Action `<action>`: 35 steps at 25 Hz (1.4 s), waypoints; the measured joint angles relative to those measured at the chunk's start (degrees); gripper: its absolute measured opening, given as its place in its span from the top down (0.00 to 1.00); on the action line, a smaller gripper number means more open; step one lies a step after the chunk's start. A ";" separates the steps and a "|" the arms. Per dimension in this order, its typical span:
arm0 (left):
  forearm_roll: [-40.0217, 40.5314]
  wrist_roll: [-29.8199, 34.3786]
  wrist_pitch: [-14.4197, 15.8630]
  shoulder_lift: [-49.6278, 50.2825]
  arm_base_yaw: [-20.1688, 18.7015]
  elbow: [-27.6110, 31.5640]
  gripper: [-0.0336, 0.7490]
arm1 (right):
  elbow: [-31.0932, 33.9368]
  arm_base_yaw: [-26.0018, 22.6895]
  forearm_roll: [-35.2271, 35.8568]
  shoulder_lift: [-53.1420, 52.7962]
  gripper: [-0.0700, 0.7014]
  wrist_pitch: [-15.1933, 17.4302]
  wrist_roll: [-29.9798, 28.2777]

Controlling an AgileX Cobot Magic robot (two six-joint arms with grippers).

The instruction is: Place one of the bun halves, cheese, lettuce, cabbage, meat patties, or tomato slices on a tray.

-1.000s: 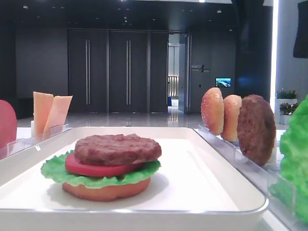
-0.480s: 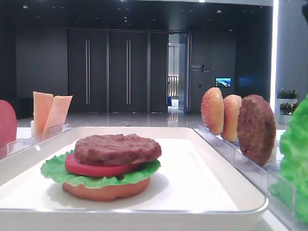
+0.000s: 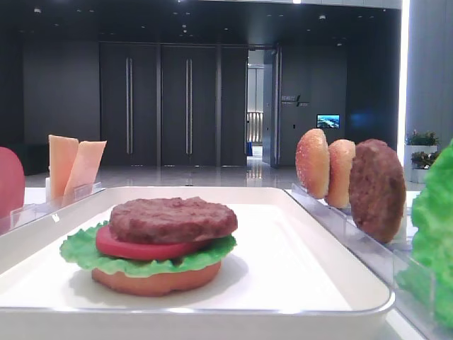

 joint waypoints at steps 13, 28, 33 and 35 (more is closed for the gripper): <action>0.00 0.00 0.00 0.00 0.00 0.00 0.27 | 16.17 0.00 0.42 -23.70 0.31 0.11 -0.39; 0.00 0.00 0.00 0.00 0.00 0.00 0.27 | 33.64 0.00 0.46 -63.18 0.32 -3.27 -0.44; 0.00 0.00 0.00 0.00 0.00 0.00 0.27 | 39.99 0.00 0.46 -74.85 0.32 -7.40 -0.63; 0.00 0.00 0.00 0.00 0.00 0.00 0.27 | 41.80 0.00 0.46 -78.38 0.32 -7.84 -1.73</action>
